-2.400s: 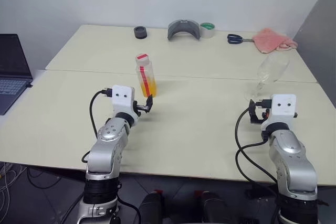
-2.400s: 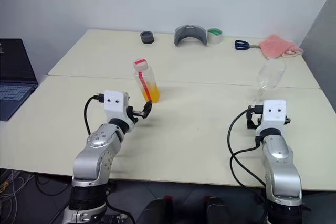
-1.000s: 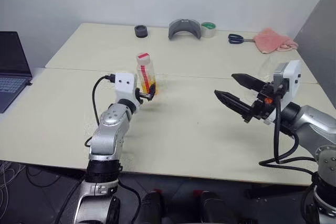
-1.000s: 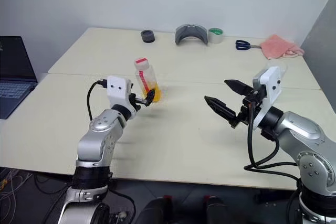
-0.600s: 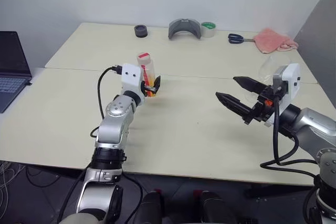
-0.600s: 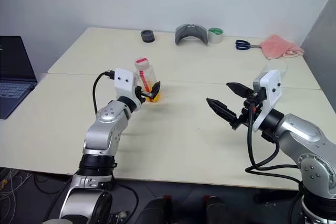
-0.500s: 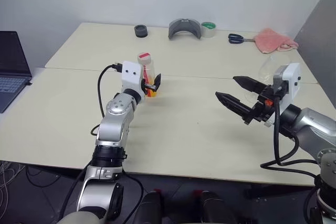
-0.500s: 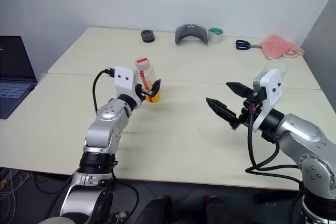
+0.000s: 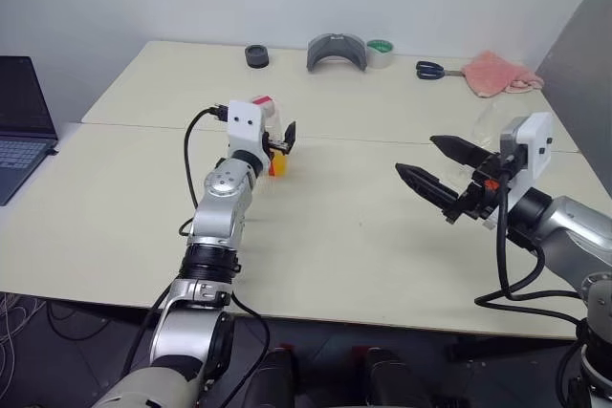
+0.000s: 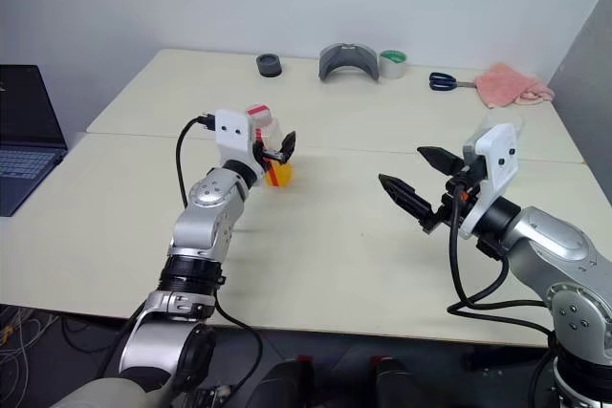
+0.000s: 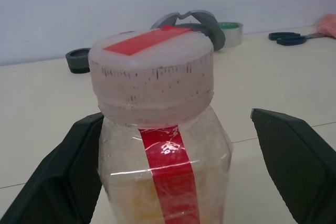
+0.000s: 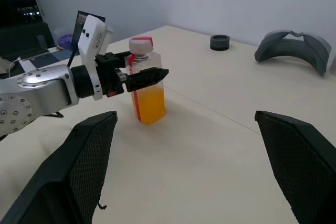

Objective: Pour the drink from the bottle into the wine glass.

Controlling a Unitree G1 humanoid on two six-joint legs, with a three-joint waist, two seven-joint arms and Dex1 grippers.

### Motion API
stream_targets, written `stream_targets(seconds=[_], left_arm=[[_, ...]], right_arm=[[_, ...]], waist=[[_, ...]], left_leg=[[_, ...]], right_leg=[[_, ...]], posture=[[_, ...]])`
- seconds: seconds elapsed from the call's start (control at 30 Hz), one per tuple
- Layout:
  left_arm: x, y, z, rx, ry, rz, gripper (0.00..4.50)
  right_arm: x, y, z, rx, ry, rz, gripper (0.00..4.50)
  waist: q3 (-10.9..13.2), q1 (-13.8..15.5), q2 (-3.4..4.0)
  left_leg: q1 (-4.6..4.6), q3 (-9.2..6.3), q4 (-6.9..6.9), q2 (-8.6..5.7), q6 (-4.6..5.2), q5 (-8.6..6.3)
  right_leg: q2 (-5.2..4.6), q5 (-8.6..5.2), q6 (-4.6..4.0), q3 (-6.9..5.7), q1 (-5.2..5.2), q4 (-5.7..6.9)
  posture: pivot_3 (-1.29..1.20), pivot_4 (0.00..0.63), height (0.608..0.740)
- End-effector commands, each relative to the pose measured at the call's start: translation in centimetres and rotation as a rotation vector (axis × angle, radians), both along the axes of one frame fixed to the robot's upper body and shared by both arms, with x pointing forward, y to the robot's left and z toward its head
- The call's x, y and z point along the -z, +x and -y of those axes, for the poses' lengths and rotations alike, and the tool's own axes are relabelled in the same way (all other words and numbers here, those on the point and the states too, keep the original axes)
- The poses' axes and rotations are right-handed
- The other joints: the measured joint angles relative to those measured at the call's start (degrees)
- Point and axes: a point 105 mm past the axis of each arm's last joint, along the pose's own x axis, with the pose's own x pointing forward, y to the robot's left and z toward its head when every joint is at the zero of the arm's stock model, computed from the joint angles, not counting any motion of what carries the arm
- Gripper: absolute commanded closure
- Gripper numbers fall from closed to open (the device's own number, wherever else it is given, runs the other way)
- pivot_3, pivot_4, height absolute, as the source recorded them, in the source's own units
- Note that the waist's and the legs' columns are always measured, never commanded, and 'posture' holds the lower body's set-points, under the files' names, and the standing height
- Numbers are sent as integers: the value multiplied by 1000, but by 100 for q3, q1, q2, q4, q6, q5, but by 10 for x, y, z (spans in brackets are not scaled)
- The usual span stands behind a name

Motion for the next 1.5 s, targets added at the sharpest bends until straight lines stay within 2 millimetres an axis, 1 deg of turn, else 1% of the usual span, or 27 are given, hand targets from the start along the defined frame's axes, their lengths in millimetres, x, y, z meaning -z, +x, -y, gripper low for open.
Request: stream_targets(seconds=[0.03, 0.2, 0.77, 0.87, 0.97, 1.03, 1.07, 1.5], left_arm=[[-22, 3, 0, -3, -10, 83, 34], [-24, 6, -2, -7, -13, 94, 34], [-23, 10, 0, -11, -10, 97, 34], [-24, 10, 1, -4, -13, 105, 649], [-24, 10, 1, -5, -14, 106, 1534], [-23, 10, 0, -7, -15, 105, 2208], [-23, 10, -1, -9, -16, 105, 2302], [-23, 10, -5, -18, -20, 105, 2302]], right_arm=[[-14, -7, -1, -3, 6, 66, 0], [-14, -6, -2, 2, 14, 63, 0], [-14, -4, -1, 20, 23, 64, 0], [-15, -3, -1, 18, 24, 64, 0], [-15, -3, -2, 16, 25, 65, 0], [-15, -2, -1, 17, 25, 65, 0], [-15, -2, -1, 18, 25, 65, 0], [-16, -1, -1, 26, 29, 71, 0]], waist=[[0, 0, -1], [2, 1, -3], [2, 1, -3], [2, 0, -3], [2, 0, -3], [2, 0, -3], [2, 0, -3], [2, 1, -4]], left_leg=[[0, 0, 0, 0, 0, 0], [0, 0, 0, 0, 0, 0], [0, -1, 0, 0, 0, 0], [0, 0, 0, 0, 0, 0], [0, -1, 0, 0, 0, 0], [0, -1, 0, 0, 0, 0], [0, -1, 0, 0, 0, 0], [0, -1, 0, 0, 0, 0]], right_leg=[[0, 0, 0, 0, 0, 0], [0, 0, 0, -1, 0, 0], [0, 0, 0, -1, 0, 2], [0, 0, 0, -1, 0, 2], [0, 0, 0, -1, 0, 2], [0, 0, 0, -1, 0, 2], [0, 1, 0, -1, 0, 2], [0, 1, -1, -2, 0, 2]], posture=[[0, 150, 740], [0, 150, 740], [0, 150, 740], [0, 150, 740], [0, 150, 740], [0, 150, 740], [0, 150, 740], [0, 150, 740]])
